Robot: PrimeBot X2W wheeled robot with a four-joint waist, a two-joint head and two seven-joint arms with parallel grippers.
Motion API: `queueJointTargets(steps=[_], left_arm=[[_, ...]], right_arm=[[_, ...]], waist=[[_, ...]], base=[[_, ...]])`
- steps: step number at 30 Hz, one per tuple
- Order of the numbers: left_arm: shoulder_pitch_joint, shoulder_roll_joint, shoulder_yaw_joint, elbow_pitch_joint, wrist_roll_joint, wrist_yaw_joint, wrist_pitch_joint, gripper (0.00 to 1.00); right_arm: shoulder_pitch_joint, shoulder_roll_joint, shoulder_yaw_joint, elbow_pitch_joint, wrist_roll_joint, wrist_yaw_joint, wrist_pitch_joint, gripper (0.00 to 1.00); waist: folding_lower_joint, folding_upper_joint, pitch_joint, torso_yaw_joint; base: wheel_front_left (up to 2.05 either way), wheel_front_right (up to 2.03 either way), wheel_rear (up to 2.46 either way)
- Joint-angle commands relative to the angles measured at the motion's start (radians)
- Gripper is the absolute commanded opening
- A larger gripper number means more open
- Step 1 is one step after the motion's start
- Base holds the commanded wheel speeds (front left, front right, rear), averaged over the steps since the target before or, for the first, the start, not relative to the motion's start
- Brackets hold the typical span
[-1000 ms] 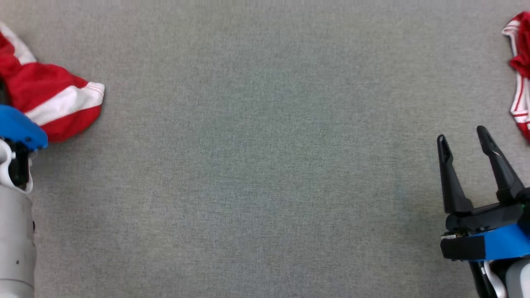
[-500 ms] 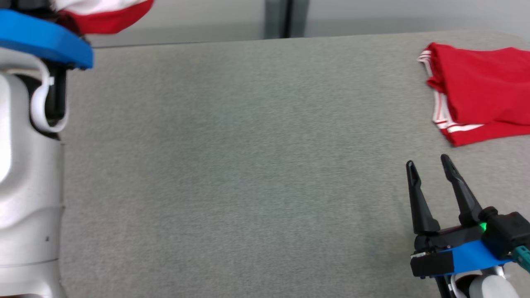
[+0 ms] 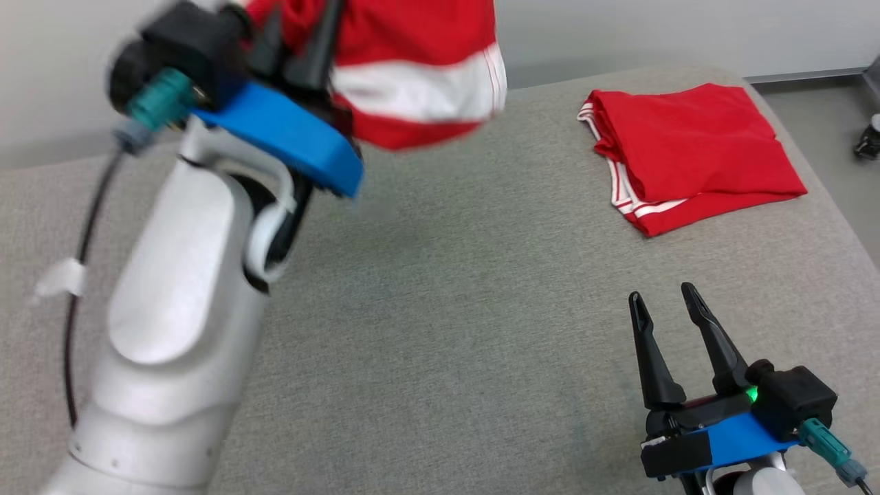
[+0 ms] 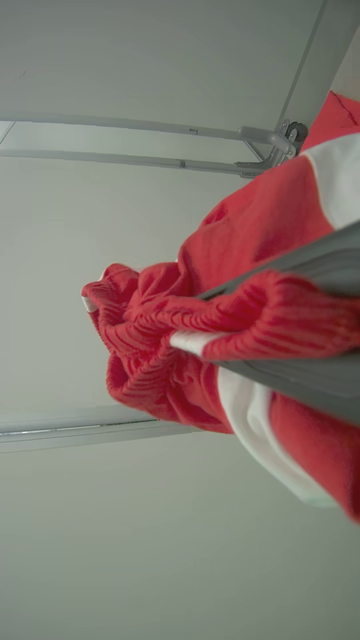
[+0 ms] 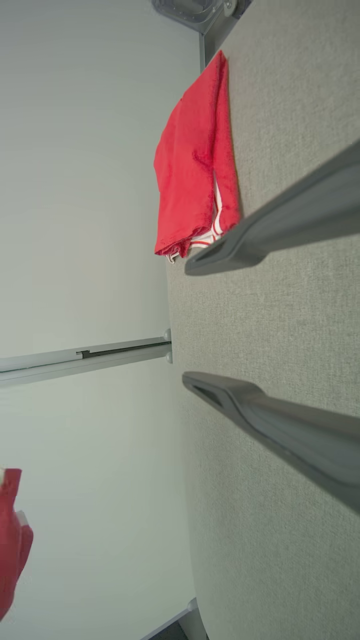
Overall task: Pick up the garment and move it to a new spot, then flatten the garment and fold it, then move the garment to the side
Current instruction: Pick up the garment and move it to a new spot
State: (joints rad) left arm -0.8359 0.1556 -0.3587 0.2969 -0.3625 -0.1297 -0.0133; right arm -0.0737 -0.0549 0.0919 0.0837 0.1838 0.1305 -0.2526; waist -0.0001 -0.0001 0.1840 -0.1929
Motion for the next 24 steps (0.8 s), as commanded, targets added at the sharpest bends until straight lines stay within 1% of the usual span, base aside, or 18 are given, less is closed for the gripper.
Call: queueJointTargets(steps=[1, 5, 9, 13, 18, 19, 20, 21, 24], left_arm=[[0.036, -0.006, -0.011, 0.011, -0.008, 0.0, -0.009, 0.0], [0.129, -0.026, -0.05, 0.051, -0.01, 0.005, -0.025, 0.0], [0.244, -0.047, -0.054, 0.099, -0.042, 0.021, -0.056, 0.0], [0.353, -0.051, -0.067, 0.147, -0.057, 0.032, -0.086, 0.0], [0.453, -0.066, -0.097, 0.216, -0.07, 0.036, -0.11, 0.0], [0.464, -0.07, -0.1, 0.232, -0.076, 0.036, -0.118, 0.19], [0.471, -0.072, -0.108, 0.246, -0.071, 0.038, -0.124, 0.92], [0.477, -0.075, -0.116, 0.26, -0.067, 0.037, -0.131, 1.0], [0.478, -0.083, -0.13, 0.283, -0.068, 0.038, -0.164, 1.0]], right_arm=[[-0.001, 0.004, 0.002, 0.007, 0.006, 0.001, -0.008, 1.0], [0.009, 0.005, 0.0, 0.017, 0.009, 0.001, -0.011, 1.0], [0.013, 0.004, 0.005, 0.026, 0.016, 0.001, -0.013, 1.0], [0.019, 0.004, 0.0, 0.031, 0.016, 0.001, -0.014, 1.0], [0.026, 0.004, -0.009, 0.034, 0.011, 0.001, -0.014, 1.0], [0.028, 0.004, -0.006, 0.034, 0.011, 0.0, -0.014, 1.0], [0.029, 0.004, -0.005, 0.035, 0.01, 0.001, -0.014, 1.0], [0.03, 0.004, -0.004, 0.036, 0.009, 0.0, -0.014, 1.0], [0.037, 0.004, -0.008, 0.04, 0.008, 0.0, -0.014, 1.0]], waist=[[0.0001, 0.0001, -0.012, -0.011], [0.0001, 0.0001, -0.018, -0.014], [0.0001, 0.0001, -0.027, -0.017], [0.0001, 0.0001, -0.038, -0.011], [0.0001, 0.0001, -0.046, 0.008], [0.0001, 0.0001, -0.048, 0.012], [0.0001, 0.0001, -0.05, 0.015], [0.0001, 0.0001, -0.052, 0.019], [0.0001, 0.0001, -0.061, 0.031]], base=[[0.0, 0.0, 0.0], [0.0, 0.0, 0.0], [0.0, 0.0, 0.0], [0.0, 0.0, 0.0], [0.0, 0.0, 0.0], [0.0, 0.0, 0.0], [0.0, 0.0, 0.0], [0.0, 0.0, 0.0], [0.0, 0.0, 0.0]])
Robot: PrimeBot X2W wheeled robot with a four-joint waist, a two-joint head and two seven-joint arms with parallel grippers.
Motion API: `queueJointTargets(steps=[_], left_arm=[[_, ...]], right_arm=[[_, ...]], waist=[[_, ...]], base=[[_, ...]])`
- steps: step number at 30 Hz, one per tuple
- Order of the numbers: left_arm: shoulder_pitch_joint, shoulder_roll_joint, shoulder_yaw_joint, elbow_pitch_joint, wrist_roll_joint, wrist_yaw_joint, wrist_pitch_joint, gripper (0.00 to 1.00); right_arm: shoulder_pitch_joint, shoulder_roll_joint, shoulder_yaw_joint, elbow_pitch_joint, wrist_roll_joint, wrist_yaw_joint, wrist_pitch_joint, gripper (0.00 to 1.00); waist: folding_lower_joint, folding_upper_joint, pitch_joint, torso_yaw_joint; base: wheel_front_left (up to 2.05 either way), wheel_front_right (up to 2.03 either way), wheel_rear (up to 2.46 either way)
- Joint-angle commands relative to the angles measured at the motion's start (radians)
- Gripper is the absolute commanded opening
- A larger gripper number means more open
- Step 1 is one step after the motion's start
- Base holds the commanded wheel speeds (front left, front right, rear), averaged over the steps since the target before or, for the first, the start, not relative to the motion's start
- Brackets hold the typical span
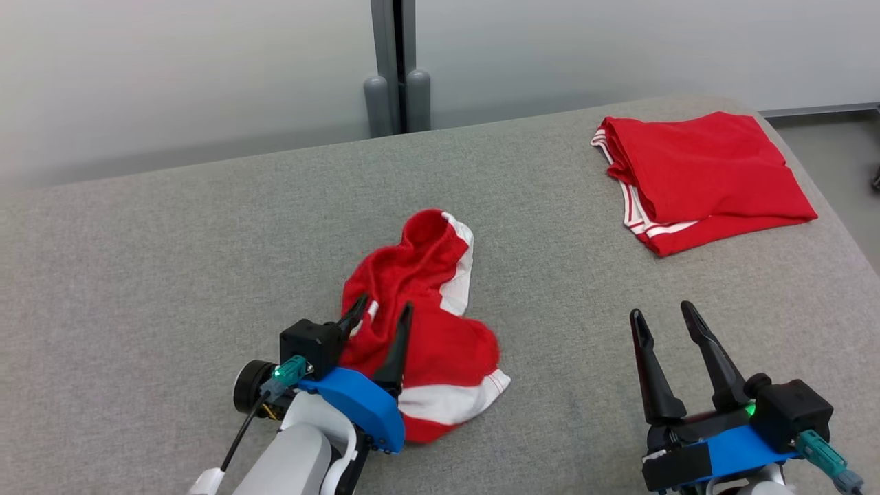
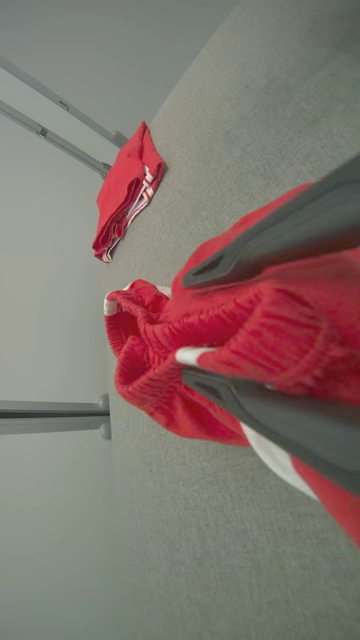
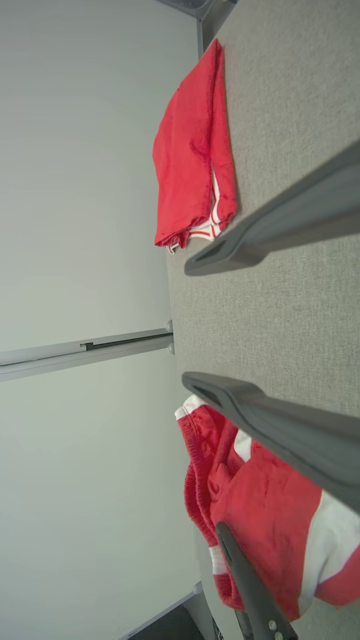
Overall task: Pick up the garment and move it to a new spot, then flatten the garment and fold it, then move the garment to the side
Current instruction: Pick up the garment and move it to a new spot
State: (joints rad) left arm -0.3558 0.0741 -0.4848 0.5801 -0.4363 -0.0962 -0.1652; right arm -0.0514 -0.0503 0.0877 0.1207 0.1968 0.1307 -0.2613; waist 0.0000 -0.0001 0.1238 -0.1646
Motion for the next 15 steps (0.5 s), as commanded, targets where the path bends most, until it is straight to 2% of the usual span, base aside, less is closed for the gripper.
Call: queueJointTargets(steps=[1, 7, 15], left_arm=[[-0.008, -0.004, -0.006, 0.001, 0.006, 0.005, -0.024, 1.0], [-0.028, -0.004, 0.008, -0.026, 0.008, 0.019, -0.071, 1.0], [0.036, 0.053, 0.108, -0.142, 0.028, 0.069, -0.1, 1.0]], right_arm=[[0.018, -0.001, -0.009, 0.004, -0.006, 0.0, -0.005, 1.0], [0.029, -0.001, -0.019, 0.006, -0.009, 0.0, -0.005, 1.0], [0.051, -0.001, -0.027, 0.007, -0.003, 0.0, -0.005, 1.0]], waist=[[0.0, 0.0001, -0.005, 0.009], [0.0, 0.0001, -0.023, 0.037], [0.0, 0.0001, -0.058, 0.085]], base=[[0.0, 0.0, 0.0], [0.0, 0.0, 0.0], [0.0, 0.0, 0.0]])
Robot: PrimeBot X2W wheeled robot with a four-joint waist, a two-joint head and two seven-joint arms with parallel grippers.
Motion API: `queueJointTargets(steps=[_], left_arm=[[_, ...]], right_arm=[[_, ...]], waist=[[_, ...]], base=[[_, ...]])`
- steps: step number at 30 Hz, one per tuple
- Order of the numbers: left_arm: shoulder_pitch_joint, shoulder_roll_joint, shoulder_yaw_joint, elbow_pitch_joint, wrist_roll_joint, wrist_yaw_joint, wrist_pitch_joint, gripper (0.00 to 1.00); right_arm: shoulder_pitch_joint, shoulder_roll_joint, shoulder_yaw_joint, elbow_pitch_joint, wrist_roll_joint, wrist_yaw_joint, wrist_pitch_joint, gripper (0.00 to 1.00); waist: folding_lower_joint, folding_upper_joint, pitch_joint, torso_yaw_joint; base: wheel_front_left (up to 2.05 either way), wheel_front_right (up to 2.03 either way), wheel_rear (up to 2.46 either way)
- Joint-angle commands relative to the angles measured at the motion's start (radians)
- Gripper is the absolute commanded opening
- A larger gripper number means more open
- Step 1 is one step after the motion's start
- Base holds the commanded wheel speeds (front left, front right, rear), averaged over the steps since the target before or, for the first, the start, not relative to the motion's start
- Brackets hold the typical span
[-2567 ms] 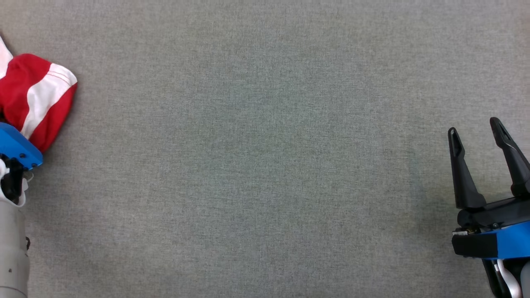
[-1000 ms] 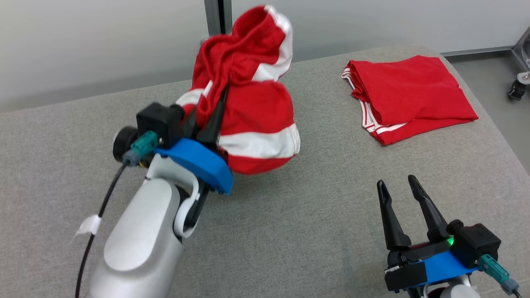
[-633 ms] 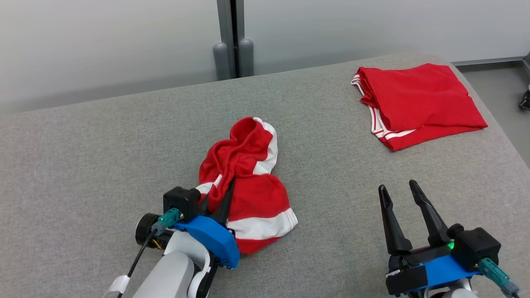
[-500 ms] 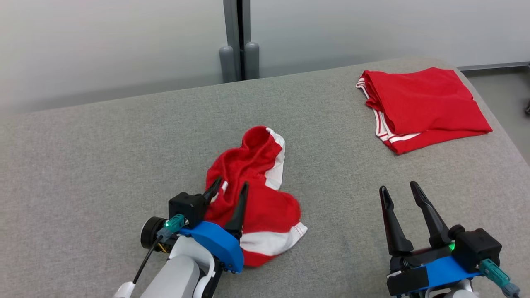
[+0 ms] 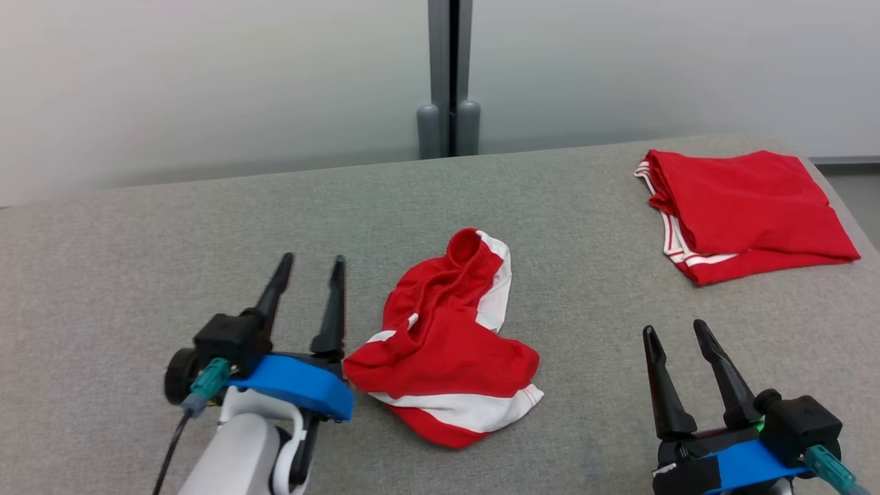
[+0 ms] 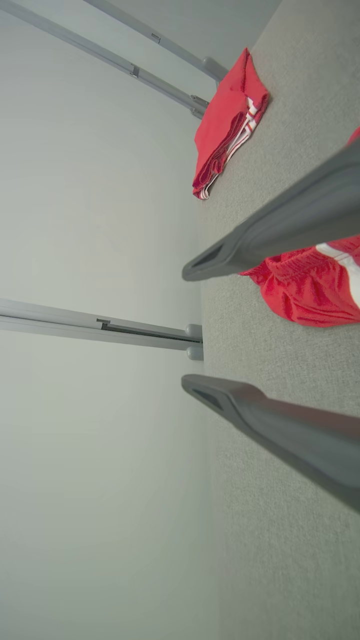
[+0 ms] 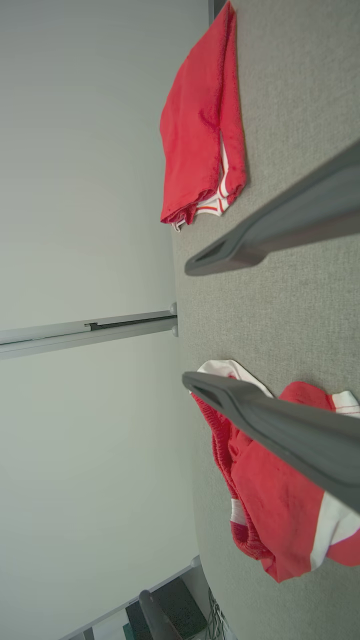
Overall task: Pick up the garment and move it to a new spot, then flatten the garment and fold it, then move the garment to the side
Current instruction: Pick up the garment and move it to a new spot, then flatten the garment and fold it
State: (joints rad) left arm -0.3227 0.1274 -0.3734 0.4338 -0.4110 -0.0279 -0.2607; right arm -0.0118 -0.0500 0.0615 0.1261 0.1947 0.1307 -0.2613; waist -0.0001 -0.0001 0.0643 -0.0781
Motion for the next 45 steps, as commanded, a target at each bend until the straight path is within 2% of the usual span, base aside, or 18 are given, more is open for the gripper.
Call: queueJointTargets(steps=[1, 6, 12, 16, 28, 45], left_arm=[[0.016, 0.007, 0.016, -0.022, 0.008, 0.006, -0.005, 1.0], [0.117, 0.043, 0.105, -0.142, 0.064, 0.029, -0.005, 1.0], [0.215, 0.054, 0.199, -0.25, 0.127, 0.012, -0.005, 1.0], [0.266, 0.041, 0.251, -0.287, 0.162, -0.001, -0.005, 1.0], [0.369, -0.012, 0.334, -0.267, 0.236, -0.034, -0.005, 1.0], [0.363, -0.047, 0.374, -0.239, 0.283, -0.068, -0.005, 1.0]], right_arm=[[0.015, -0.001, -0.006, 0.001, 0.0, 0.0, -0.005, 1.0], [0.027, -0.001, -0.022, -0.004, 0.003, 0.0, -0.005, 1.0], [0.044, -0.001, -0.037, 0.001, 0.001, 0.0, -0.005, 1.0], [0.053, -0.001, -0.044, 0.004, 0.003, 0.0, -0.005, 1.0], [0.085, -0.001, -0.056, 0.032, 0.006, 0.0, -0.005, 1.0], [0.084, -0.001, -0.05, 0.044, 0.0, 0.0, -0.005, 1.0]], waist=[[0.0001, 0.0001, -0.003, 0.006], [0.0001, 0.0001, -0.018, 0.042], [0.0001, 0.0001, -0.032, 0.083], [0.0001, 0.0001, -0.039, 0.102], [0.0001, 0.0001, -0.057, 0.121], [0.0001, 0.0001, -0.052, 0.109]], base=[[0.0, 0.0, 0.0], [0.0, 0.0, 0.0], [0.0, 0.0, 0.0], [0.0, 0.0, 0.0], [0.0, 0.0, 0.0], [0.0, 0.0, 0.0]])
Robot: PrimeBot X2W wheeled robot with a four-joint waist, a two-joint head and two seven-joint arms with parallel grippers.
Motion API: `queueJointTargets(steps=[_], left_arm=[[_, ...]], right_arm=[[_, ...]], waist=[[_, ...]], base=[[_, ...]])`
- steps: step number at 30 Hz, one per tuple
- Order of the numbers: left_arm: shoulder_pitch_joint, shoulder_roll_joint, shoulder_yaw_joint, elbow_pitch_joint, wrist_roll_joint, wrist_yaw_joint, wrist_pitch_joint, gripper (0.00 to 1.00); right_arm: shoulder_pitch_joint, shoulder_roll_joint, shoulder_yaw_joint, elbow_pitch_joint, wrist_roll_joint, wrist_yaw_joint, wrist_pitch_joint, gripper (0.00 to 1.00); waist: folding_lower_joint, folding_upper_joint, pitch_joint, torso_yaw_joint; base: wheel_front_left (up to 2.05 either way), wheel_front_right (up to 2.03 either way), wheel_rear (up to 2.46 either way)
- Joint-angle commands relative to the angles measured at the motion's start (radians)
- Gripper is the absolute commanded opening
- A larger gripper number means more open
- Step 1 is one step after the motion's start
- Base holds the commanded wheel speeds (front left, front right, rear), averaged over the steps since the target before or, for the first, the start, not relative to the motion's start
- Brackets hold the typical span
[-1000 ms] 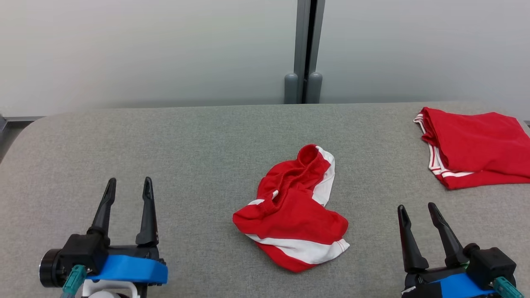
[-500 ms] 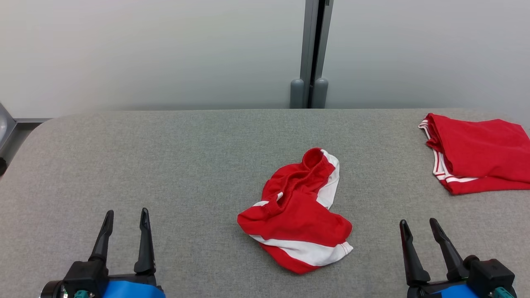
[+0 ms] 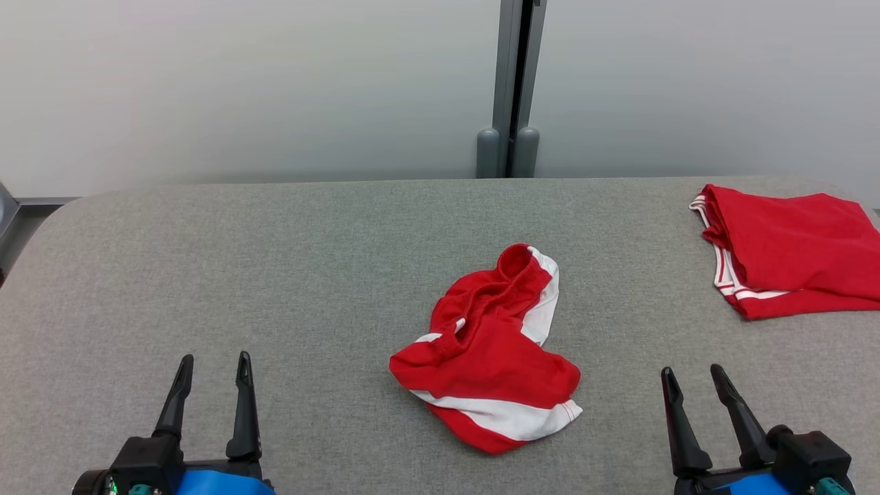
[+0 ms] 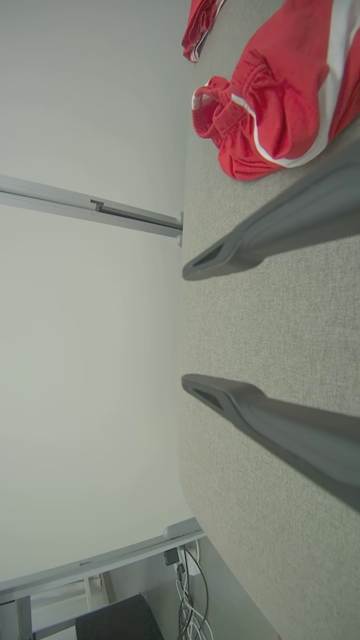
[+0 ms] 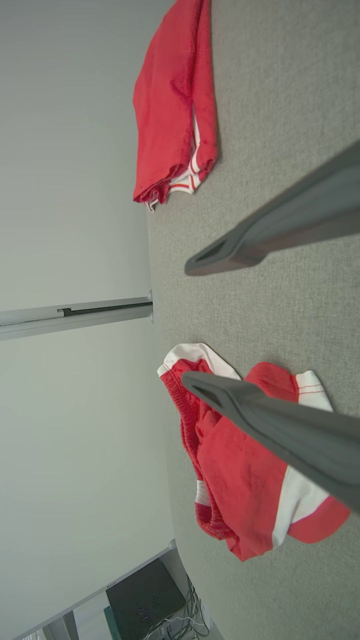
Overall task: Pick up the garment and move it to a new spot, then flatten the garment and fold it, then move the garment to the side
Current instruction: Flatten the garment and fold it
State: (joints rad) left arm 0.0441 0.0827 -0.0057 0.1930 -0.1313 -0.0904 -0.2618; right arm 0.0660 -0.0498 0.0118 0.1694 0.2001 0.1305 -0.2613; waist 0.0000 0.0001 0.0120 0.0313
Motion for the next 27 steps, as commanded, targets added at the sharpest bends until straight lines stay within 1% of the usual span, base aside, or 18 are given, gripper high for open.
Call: queueJointTargets(steps=[1, 12, 15, 18, 21, 27], left_arm=[[-0.005, -0.003, 0.008, 0.003, 0.005, -0.006, -0.004, 1.0], [-0.016, -0.011, 0.017, 0.014, 0.018, -0.017, -0.004, 1.0], [-0.047, -0.013, 0.001, 0.017, 0.015, -0.024, -0.004, 1.0], [-0.095, -0.013, -0.042, 0.031, 0.022, -0.033, -0.004, 1.0], [-0.164, -0.005, -0.107, 0.064, 0.021, -0.039, -0.004, 1.0], [-0.302, 0.022, -0.271, 0.167, -0.01, -0.04, -0.004, 1.0]], right_arm=[[0.006, -0.001, 0.001, 0.002, -0.005, 0.001, -0.005, 1.0], [0.005, -0.001, 0.003, 0.008, -0.008, 0.001, -0.005, 1.0], [-0.004, -0.001, 0.004, 0.009, -0.01, 0.001, -0.005, 1.0], [-0.018, -0.001, 0.009, 0.006, -0.011, 0.001, -0.005, 1.0], [-0.024, -0.002, 0.013, 0.006, -0.014, 0.001, -0.005, 1.0], [-0.041, -0.002, 0.014, 0.005, -0.007, 0.001, -0.005, 1.0]], waist=[[0.0, -0.0001, 0.0, -0.001], [0.0, -0.0001, -0.005, -0.012], [0.0, -0.0001, 0.002, -0.017], [0.0, -0.0001, 0.011, -0.026], [0.0, -0.0001, 0.021, -0.041], [0.0, -0.0001, 0.051, -0.083]], base=[[0.0, 0.0, 0.0], [0.0, 0.0, 0.0], [0.0, 0.0, 0.0], [0.0, 0.0, 0.0], [0.0, 0.0, 0.0], [0.0, 0.0, 0.0]])
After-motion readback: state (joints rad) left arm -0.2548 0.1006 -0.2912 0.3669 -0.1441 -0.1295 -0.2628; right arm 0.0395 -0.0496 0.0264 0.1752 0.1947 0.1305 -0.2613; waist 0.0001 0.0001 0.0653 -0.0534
